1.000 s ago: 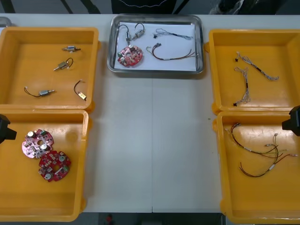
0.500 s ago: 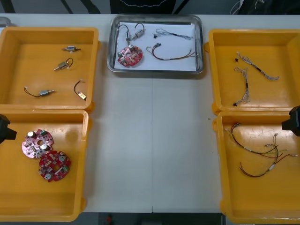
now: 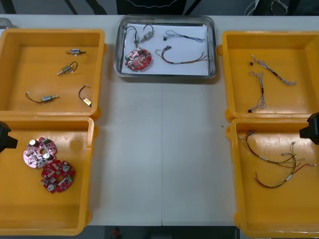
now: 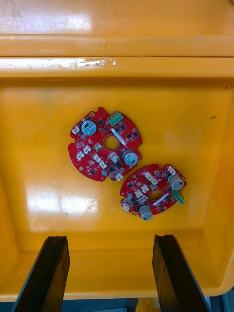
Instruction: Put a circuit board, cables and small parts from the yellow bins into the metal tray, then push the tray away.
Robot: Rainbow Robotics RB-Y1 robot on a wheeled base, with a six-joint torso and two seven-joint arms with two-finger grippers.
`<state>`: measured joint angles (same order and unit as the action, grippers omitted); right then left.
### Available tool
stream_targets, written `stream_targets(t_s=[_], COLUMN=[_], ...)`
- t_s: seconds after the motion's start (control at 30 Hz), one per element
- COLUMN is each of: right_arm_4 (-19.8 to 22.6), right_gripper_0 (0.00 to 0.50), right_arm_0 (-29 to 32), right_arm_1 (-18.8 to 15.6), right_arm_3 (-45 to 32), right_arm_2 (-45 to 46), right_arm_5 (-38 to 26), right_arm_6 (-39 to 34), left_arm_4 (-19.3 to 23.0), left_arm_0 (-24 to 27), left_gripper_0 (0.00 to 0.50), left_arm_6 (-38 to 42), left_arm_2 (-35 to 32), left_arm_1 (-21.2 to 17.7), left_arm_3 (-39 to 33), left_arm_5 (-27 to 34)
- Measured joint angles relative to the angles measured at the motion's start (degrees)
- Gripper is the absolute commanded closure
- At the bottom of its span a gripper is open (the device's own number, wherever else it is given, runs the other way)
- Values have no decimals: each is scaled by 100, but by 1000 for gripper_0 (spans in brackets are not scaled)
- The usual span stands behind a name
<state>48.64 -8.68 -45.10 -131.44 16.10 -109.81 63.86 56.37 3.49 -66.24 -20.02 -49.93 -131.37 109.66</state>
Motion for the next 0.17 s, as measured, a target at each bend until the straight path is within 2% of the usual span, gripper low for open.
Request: stream_targets(t_s=[0.17], right_arm_4=[0], right_gripper_0=[0], right_arm_0=[0], right_arm_1=[0], right_arm_3=[0], right_arm_2=[0], right_arm_5=[0], right_arm_6=[0], left_arm_4=[0], left_arm_0=[0], left_gripper_0=[0], left_arm_6=[0], left_arm_2=[0], left_arm_1=[0], left_arm_3=[0], left_arm_5=[0])
